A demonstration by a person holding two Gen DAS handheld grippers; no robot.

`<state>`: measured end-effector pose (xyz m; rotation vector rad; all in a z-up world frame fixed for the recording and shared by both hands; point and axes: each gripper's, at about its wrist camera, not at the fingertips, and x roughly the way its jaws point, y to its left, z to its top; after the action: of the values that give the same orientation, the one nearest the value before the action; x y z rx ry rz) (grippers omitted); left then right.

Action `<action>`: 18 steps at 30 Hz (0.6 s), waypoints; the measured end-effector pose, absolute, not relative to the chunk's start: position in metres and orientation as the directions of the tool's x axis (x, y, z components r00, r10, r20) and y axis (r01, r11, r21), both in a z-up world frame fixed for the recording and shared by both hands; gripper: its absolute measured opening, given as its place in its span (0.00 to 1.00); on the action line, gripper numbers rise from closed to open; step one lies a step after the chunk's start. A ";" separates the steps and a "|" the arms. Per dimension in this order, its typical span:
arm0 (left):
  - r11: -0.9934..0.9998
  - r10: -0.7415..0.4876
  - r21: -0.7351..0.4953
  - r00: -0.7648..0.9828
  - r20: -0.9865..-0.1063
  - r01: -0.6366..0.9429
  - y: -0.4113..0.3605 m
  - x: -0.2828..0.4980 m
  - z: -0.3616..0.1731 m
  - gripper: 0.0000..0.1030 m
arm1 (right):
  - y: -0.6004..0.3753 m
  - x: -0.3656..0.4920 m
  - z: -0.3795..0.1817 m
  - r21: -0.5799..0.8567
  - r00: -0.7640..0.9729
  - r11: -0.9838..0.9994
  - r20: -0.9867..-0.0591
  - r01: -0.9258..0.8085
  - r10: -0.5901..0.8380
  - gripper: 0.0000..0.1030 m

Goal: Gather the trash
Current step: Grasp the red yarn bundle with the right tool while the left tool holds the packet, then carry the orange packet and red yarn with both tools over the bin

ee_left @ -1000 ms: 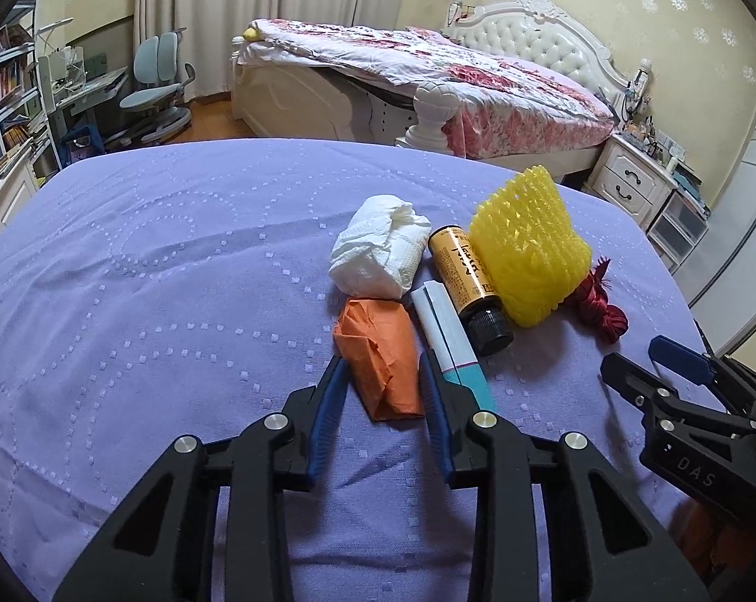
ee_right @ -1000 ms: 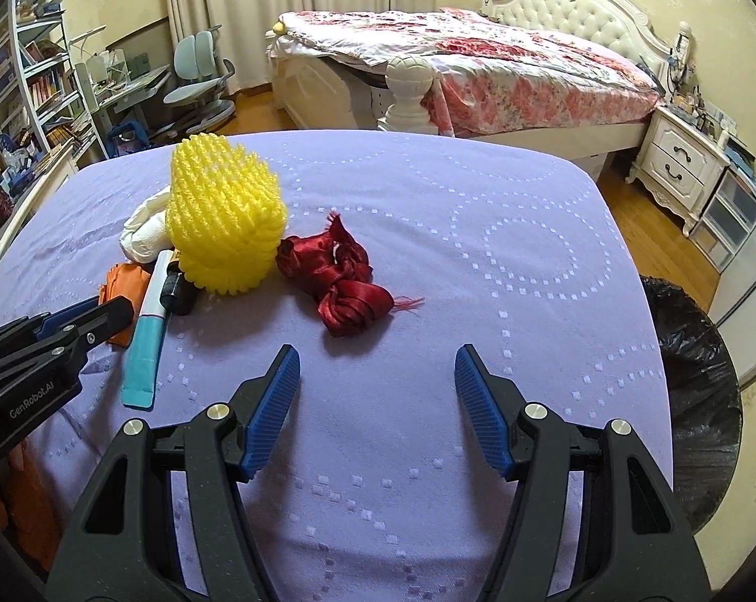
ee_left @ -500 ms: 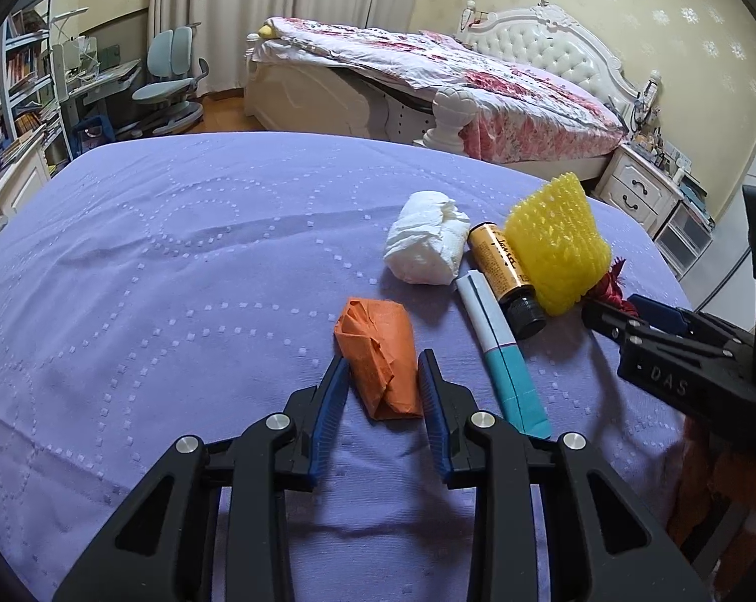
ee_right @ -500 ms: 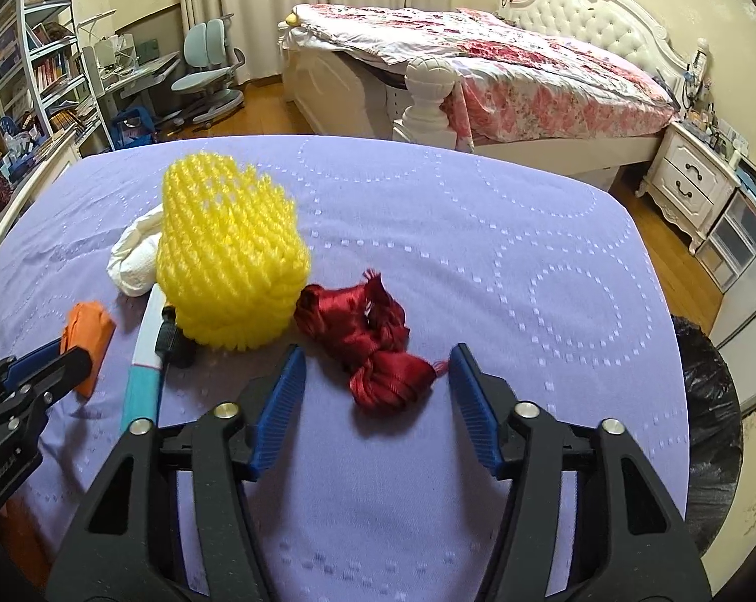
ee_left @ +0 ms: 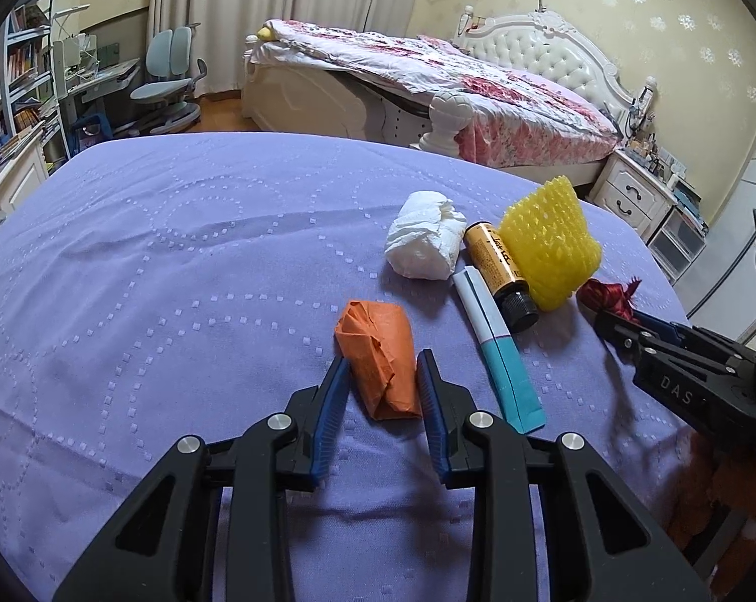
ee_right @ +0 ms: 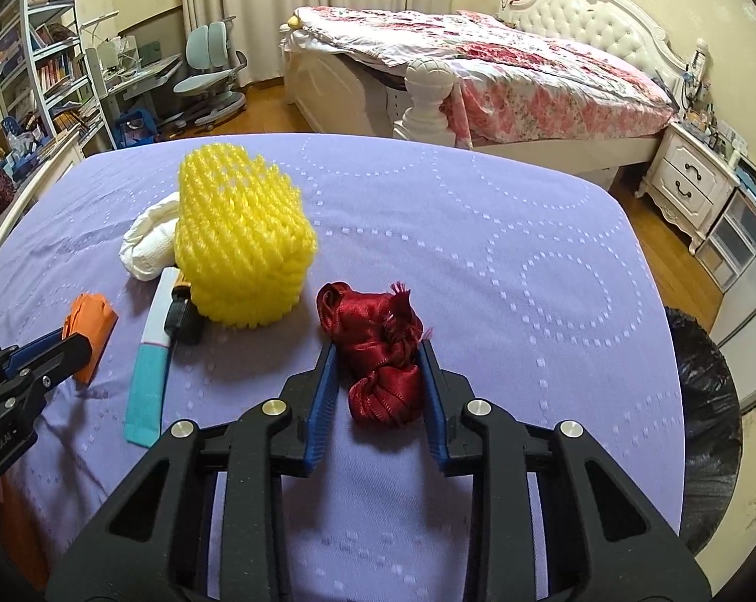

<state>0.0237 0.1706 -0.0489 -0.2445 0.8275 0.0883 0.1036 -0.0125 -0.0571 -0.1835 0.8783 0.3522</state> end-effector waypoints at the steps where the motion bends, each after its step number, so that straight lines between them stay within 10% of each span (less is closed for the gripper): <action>1: 0.969 -0.018 -0.180 0.676 -0.737 -0.170 0.170 0.023 -0.049 0.30 | -0.016 0.101 -0.057 -0.006 0.585 0.929 -0.778 -0.369 0.227 0.29; 18: 0.983 -0.084 -0.174 0.688 -0.721 -0.063 0.127 0.006 -0.046 0.30 | -0.064 0.052 -0.055 0.014 0.607 0.951 -0.767 -0.309 0.208 0.29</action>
<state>0.0061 0.1271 -0.0459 -0.1911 0.8129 -0.0120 0.0516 -0.0638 -0.0549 -0.1245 0.8685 0.2994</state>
